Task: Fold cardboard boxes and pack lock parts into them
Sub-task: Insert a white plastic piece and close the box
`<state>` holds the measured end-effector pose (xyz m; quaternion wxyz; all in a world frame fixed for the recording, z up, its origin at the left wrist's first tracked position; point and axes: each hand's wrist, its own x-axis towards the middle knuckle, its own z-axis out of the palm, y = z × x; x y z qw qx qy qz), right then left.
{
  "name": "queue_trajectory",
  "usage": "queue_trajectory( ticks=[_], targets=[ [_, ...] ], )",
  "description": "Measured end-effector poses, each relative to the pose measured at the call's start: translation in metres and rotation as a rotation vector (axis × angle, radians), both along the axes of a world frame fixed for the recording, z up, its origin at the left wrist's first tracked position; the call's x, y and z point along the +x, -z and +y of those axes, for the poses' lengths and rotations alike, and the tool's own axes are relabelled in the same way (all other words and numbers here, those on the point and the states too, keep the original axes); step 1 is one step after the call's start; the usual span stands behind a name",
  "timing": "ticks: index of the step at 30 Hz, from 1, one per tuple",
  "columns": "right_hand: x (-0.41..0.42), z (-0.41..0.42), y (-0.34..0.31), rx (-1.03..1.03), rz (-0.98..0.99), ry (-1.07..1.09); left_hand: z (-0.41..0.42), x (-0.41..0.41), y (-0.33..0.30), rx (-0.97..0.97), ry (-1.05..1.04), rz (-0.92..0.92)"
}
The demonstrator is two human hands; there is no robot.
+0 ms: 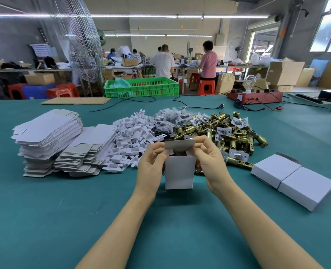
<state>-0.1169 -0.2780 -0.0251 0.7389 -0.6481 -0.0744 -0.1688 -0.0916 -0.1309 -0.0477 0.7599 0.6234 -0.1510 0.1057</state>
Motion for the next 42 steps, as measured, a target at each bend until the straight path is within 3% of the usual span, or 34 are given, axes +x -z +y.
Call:
queue_trajectory(
  ticks=[6,16,26,36,42],
  targets=[
    [0.0002,-0.0001,0.0025,-0.153,-0.068,0.071,0.0007,0.0029,0.0017,0.022,0.010,-0.021],
    [-0.0018,-0.0017,0.0002,-0.225,-0.066,0.065,0.0038,0.0053,0.0049,0.056,0.034,-0.030],
    [-0.0029,-0.0051,0.0009,-0.197,-0.054,0.016,0.0007,-0.0026,0.0015,0.061,0.077,-0.083],
    [0.0006,-0.0036,0.0064,-0.283,-0.096,0.068,-0.0036,-0.0002,0.0061,0.162,-0.047,-0.189],
    [0.0000,-0.0003,0.0050,-0.256,-0.095,0.076,-0.0015,-0.0008,0.0038,0.122,0.008,-0.153]
  ],
)
